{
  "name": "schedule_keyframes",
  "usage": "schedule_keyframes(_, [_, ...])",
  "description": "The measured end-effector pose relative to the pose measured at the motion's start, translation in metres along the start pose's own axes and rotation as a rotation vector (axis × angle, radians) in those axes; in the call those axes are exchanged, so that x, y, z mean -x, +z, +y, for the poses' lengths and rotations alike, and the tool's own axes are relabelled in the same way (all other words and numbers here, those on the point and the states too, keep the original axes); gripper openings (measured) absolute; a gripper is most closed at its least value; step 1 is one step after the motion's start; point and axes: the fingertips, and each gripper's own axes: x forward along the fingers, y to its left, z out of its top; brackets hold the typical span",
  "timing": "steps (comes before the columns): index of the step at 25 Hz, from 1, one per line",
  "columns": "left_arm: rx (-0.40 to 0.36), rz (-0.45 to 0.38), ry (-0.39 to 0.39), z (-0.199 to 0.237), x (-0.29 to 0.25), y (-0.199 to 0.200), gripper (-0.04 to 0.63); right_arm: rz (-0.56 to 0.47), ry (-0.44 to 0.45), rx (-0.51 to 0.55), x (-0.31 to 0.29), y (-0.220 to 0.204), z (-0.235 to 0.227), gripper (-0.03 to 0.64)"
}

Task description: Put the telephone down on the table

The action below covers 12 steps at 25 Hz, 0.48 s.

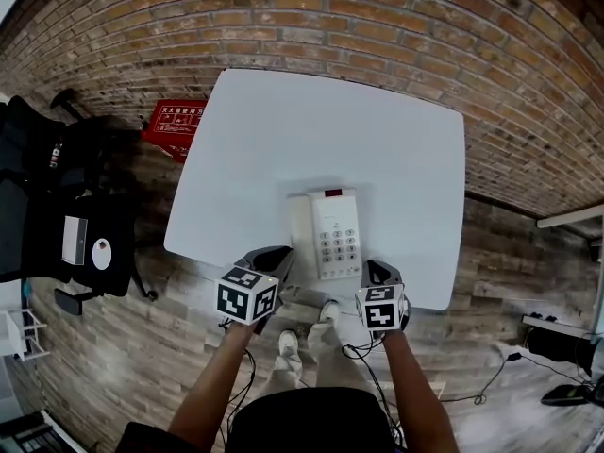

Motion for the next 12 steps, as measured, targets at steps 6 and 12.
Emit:
schedule_keyframes(6, [0.018,-0.016,-0.004,0.002,0.011,-0.003,0.028,-0.005,-0.014,-0.015,0.002,-0.003,0.0,0.011])
schedule_keyframes(12, [0.022,-0.008,-0.012,0.0,0.015,-0.011,0.028,0.013,-0.003,0.004,0.004,0.004,0.003,0.009])
